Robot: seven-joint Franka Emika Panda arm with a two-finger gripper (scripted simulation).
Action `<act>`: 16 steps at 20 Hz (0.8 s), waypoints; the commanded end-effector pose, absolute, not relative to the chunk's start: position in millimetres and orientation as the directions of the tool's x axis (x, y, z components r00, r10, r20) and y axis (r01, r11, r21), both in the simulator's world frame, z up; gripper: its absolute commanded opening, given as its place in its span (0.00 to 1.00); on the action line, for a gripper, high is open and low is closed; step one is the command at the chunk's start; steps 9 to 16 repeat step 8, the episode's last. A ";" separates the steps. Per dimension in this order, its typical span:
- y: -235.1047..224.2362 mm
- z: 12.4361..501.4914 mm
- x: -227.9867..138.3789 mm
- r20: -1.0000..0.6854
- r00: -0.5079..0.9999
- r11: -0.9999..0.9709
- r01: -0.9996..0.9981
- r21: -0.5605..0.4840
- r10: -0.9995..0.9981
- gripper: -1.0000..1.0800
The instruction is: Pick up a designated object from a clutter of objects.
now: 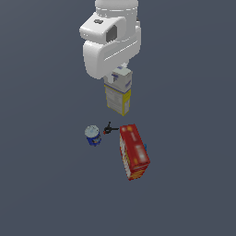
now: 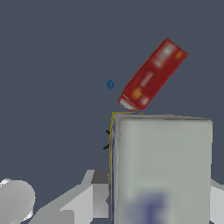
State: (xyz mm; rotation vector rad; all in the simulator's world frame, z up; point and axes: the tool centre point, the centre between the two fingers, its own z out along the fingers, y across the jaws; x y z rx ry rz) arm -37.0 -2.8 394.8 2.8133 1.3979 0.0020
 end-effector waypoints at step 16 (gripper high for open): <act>-5.2 417.1 -34.4 0.000 0.604 -0.604 0.797 0.000 0.797 0.00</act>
